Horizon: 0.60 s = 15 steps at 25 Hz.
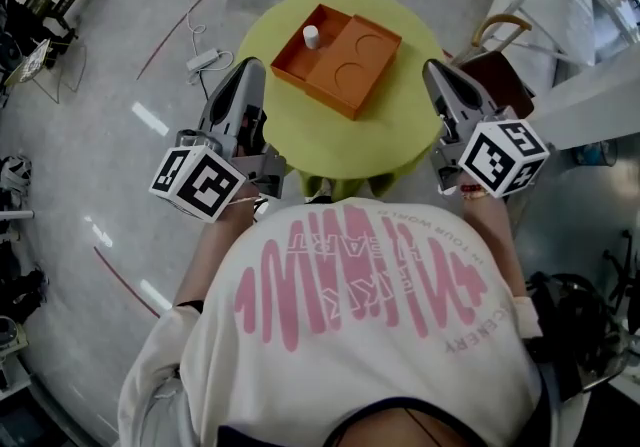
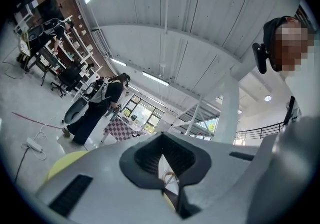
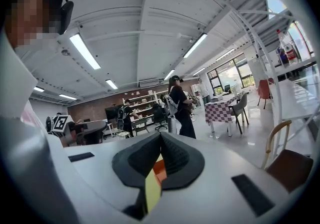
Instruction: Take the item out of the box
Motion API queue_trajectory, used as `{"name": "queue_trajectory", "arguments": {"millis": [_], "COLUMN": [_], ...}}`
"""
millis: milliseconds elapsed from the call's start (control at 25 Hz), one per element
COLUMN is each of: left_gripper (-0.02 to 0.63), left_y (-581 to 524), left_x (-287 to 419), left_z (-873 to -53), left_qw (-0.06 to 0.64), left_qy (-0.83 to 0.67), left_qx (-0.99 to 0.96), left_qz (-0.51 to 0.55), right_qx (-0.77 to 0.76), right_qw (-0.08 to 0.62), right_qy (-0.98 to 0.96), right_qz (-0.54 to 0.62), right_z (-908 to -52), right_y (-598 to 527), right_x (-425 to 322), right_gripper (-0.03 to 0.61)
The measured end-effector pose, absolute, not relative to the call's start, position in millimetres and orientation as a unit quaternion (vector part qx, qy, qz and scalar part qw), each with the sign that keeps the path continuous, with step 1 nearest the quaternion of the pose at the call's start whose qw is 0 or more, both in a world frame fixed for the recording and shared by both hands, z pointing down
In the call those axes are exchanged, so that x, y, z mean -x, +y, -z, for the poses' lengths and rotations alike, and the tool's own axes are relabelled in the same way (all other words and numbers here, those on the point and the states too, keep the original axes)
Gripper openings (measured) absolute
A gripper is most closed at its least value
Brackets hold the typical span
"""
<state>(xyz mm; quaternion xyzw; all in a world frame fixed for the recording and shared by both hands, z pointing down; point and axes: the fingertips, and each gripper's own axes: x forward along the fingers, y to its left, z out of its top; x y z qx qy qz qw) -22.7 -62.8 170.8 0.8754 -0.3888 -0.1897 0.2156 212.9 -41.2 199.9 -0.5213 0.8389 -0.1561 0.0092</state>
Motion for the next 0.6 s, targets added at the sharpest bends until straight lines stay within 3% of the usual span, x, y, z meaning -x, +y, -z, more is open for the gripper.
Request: {"name": "queue_trajectory", "arguments": {"millis": [600], "left_gripper": [0.008], "left_y": [-190.9], "left_x": [70.3], "left_z": [-186.9], "left_qw": [0.238], "left_qy": [-0.389], "left_qx": [-0.871], "left_qz": [0.182], "right_qx": [0.507], "right_qw": [0.035], "right_qy": [0.843], "right_qz": [0.178], "right_z": [-209.3], "right_y": [-166.9], "right_x": [-157.1], "right_gripper": [0.005]}}
